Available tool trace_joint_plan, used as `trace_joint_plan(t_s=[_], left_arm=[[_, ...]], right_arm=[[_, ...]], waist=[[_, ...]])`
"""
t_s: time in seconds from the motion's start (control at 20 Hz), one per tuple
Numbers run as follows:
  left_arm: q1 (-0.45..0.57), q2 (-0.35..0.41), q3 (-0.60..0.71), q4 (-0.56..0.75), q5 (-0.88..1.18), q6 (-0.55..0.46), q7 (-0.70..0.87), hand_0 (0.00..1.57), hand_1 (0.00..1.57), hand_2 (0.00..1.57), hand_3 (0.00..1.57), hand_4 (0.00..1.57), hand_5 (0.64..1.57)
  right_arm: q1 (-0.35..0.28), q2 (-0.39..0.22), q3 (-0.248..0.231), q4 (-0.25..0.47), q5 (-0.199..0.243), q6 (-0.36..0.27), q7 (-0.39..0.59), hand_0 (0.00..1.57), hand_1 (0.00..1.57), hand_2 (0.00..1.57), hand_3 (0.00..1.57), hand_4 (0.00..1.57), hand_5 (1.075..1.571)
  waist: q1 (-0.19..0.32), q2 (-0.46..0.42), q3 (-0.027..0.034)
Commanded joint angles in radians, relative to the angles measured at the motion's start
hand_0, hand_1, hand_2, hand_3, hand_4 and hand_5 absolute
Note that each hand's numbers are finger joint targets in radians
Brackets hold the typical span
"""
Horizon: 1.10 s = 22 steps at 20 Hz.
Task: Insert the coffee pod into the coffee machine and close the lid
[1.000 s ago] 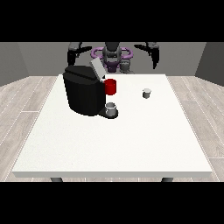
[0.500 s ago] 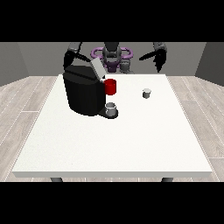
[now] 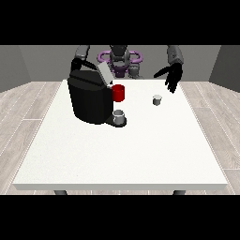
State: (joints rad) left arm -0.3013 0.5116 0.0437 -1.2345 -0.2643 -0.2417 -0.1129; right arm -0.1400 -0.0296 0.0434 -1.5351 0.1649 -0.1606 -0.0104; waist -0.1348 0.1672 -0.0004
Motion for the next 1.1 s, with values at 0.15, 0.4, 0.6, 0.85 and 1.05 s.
trace_joint_plan(t_s=[0.15,0.4,0.6,0.85,1.05], left_arm=[[-0.093,0.070,0.022,0.207,-0.079,-0.023,-0.123,0.00,0.00,0.00,0.00,0.00,1.571],[-0.111,-0.035,-0.052,0.276,-0.209,0.095,-0.105,0.00,0.00,0.00,0.00,0.00,1.571],[-0.175,-0.039,-0.037,0.348,-0.250,0.132,-0.136,0.49,0.49,0.72,0.49,0.00,1.571],[-0.226,-0.062,-0.069,0.408,-0.360,0.268,-0.149,0.89,0.89,0.96,0.82,0.38,1.571],[-0.172,-0.091,-0.148,0.391,-0.458,0.320,-0.161,0.94,0.94,1.04,0.87,0.43,1.571]], right_arm=[[-0.090,-0.012,-0.018,0.011,0.009,-0.001,0.030,0.00,0.00,0.00,0.00,0.00,1.571],[-0.060,0.021,0.006,0.082,0.005,-0.009,-0.001,0.00,0.00,0.00,0.00,0.00,1.571],[-0.073,-0.004,-0.023,0.134,-0.009,0.016,-0.018,0.00,0.00,0.00,0.00,0.00,1.571],[-0.156,0.012,0.015,0.090,0.013,0.018,0.105,0.00,0.00,0.00,0.00,0.00,1.571],[-0.098,0.017,-0.018,0.197,-0.001,0.008,-0.029,0.00,0.00,0.00,0.00,0.00,1.571]], waist=[[-0.010,0.106,-0.0002],[-0.003,0.068,0.0002],[-0.001,0.067,0.0003],[-0.032,0.094,-0.0005],[0.011,0.074,0.0006]])
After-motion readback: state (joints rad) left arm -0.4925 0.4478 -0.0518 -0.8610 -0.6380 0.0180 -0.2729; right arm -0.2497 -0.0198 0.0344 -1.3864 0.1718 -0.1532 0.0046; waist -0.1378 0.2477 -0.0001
